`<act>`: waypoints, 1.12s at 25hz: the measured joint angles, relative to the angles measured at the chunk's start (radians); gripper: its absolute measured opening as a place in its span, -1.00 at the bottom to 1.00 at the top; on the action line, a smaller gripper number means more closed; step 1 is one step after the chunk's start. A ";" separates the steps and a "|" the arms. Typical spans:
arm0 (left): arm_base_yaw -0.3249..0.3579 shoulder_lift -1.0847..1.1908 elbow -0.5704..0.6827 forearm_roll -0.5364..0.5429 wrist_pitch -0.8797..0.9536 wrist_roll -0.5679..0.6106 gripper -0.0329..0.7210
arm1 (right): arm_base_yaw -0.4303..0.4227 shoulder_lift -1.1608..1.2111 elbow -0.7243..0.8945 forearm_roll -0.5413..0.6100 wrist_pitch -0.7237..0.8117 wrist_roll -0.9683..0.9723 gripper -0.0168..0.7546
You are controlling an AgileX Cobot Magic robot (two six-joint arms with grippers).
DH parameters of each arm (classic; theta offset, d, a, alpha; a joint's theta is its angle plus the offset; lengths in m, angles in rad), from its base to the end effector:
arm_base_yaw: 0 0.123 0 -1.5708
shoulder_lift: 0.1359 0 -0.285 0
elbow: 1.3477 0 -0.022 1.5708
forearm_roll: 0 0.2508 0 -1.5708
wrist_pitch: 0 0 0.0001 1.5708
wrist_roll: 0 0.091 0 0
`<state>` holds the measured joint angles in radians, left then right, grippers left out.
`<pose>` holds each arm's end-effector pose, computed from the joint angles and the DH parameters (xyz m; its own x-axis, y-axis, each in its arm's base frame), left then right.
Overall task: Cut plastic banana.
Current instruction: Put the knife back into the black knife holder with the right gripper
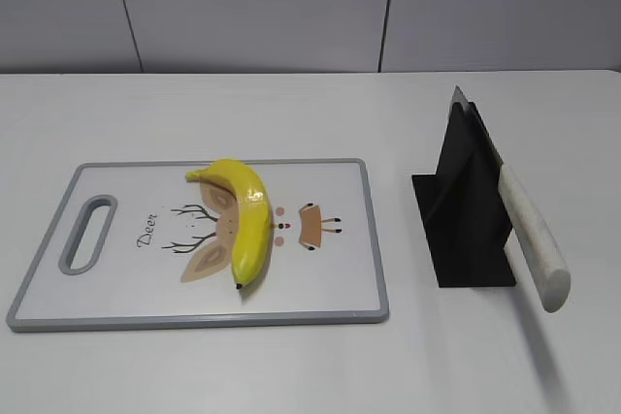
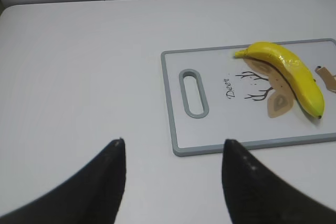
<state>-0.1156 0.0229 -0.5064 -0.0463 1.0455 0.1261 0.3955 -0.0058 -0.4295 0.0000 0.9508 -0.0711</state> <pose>-0.0018 -0.0035 0.2804 -0.4358 0.1539 -0.8868 0.1964 0.9778 0.0732 0.0060 0.0025 0.2663 -0.3549 -0.2252 -0.9074 -0.4115 0.9091 -0.0646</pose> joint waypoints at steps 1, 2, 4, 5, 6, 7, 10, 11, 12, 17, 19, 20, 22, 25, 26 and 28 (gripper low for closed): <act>0.000 0.000 0.000 0.000 0.000 0.000 0.57 | -0.014 0.000 0.000 0.000 0.000 0.000 0.58; 0.000 0.000 0.000 0.000 0.000 0.000 0.57 | -0.035 0.000 0.000 0.006 0.000 0.000 0.58; 0.000 0.000 0.000 0.000 0.000 0.000 0.57 | -0.083 0.000 0.000 0.015 0.000 0.000 0.58; 0.000 0.000 0.000 0.000 0.000 0.000 0.57 | -0.108 0.000 0.000 0.016 0.000 0.000 0.58; 0.000 0.000 0.000 0.000 0.000 0.000 0.57 | -0.130 0.000 0.000 0.017 0.000 0.000 0.58; 0.000 0.000 0.000 0.000 0.000 0.000 0.57 | -0.146 0.000 0.000 0.017 0.000 0.000 0.58; 0.000 0.000 0.000 0.000 0.000 0.000 0.56 | -0.191 0.000 0.000 0.020 0.000 0.000 0.58; 0.000 0.000 0.000 0.000 0.000 0.000 0.55 | -0.204 0.000 0.000 0.021 0.000 0.000 0.58; 0.000 0.000 0.000 0.000 0.000 0.000 0.54 | -0.215 0.000 0.000 0.021 0.000 0.000 0.58; 0.000 0.000 0.000 0.000 0.000 0.000 0.53 | -0.248 0.000 0.000 0.022 0.000 0.000 0.58; 0.000 0.000 0.000 0.000 0.000 0.000 0.52 | -0.248 0.000 0.000 0.022 0.000 0.000 0.58; 0.000 0.000 0.000 0.000 0.000 0.000 0.52 | -0.248 0.000 0.000 0.022 0.000 0.000 0.58; 0.000 0.000 0.000 0.000 0.000 0.000 0.52 | -0.248 0.000 0.000 0.022 0.000 0.000 0.58; 0.000 0.000 0.000 0.000 0.000 0.000 0.52 | -0.248 0.000 0.000 0.022 0.000 0.000 0.58; 0.000 0.000 0.000 0.000 0.000 0.000 0.52 | -0.248 0.000 0.000 0.022 0.000 0.000 0.58; 0.000 0.000 0.000 0.000 0.000 0.000 0.52 | -0.248 0.000 0.000 0.022 0.000 0.000 0.58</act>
<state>-0.1156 0.0229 -0.5064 -0.0463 1.0455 0.1261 0.1475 -0.0058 -0.4295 0.0221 0.9505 -0.0711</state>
